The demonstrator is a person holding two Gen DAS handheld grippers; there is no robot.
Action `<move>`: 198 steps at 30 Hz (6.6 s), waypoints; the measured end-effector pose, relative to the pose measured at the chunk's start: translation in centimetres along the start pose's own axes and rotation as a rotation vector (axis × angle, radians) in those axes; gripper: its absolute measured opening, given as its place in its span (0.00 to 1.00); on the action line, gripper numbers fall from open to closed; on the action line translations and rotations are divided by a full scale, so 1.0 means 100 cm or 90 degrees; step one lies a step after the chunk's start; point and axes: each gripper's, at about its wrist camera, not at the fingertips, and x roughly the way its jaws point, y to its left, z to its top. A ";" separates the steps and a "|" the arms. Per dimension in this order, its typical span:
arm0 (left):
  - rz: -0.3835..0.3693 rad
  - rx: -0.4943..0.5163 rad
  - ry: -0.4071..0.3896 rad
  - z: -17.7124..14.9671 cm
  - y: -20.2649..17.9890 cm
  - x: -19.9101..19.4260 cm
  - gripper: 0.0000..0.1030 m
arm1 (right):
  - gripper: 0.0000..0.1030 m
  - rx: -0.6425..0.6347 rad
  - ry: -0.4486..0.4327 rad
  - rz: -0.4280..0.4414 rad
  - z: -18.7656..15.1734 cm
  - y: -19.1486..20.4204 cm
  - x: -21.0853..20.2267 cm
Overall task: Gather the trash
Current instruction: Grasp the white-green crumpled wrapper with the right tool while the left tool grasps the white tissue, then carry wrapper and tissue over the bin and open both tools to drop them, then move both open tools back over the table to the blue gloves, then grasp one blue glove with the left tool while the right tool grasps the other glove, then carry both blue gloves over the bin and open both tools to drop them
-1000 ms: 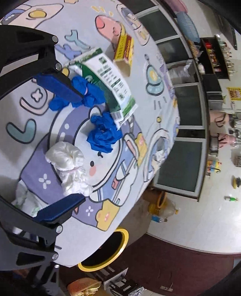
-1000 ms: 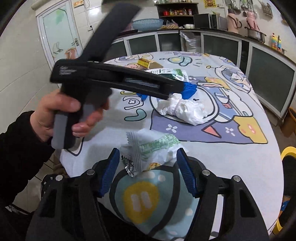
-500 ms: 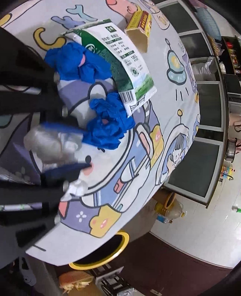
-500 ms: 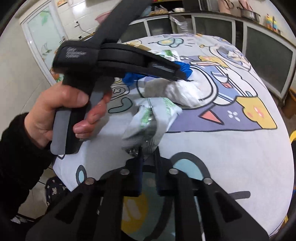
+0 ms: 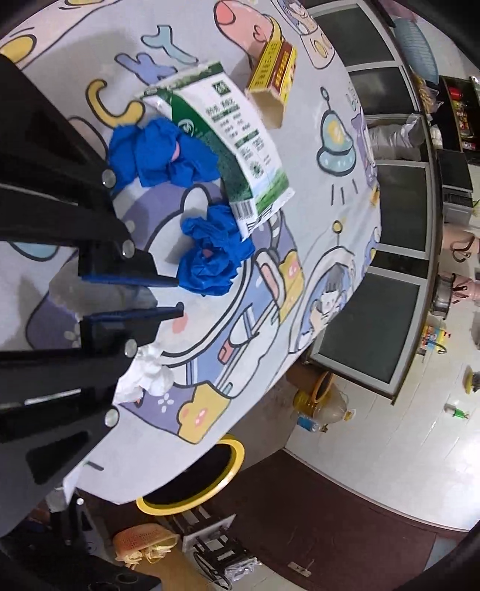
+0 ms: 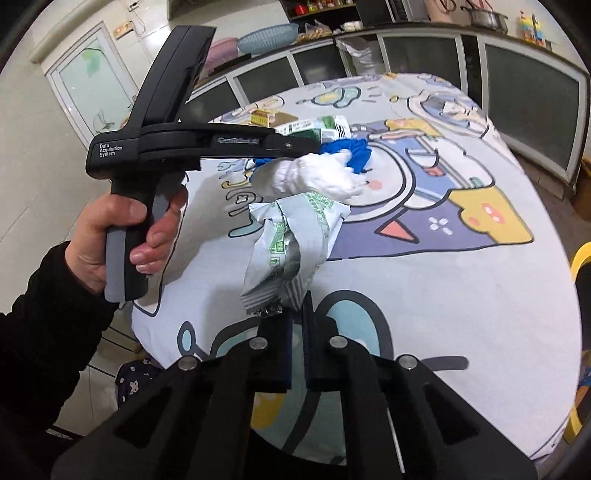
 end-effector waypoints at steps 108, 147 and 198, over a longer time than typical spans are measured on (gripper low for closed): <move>0.113 -0.019 -0.104 -0.046 0.035 -0.051 0.92 | 0.64 -0.099 -0.043 -0.055 0.111 -0.070 0.038; 0.035 -0.125 -0.018 -0.015 0.089 0.016 0.16 | 0.13 -0.133 0.058 0.019 0.147 -0.048 0.126; -0.115 0.142 -0.059 0.001 -0.173 -0.014 0.16 | 0.13 0.152 -0.172 -0.204 -0.010 -0.195 -0.185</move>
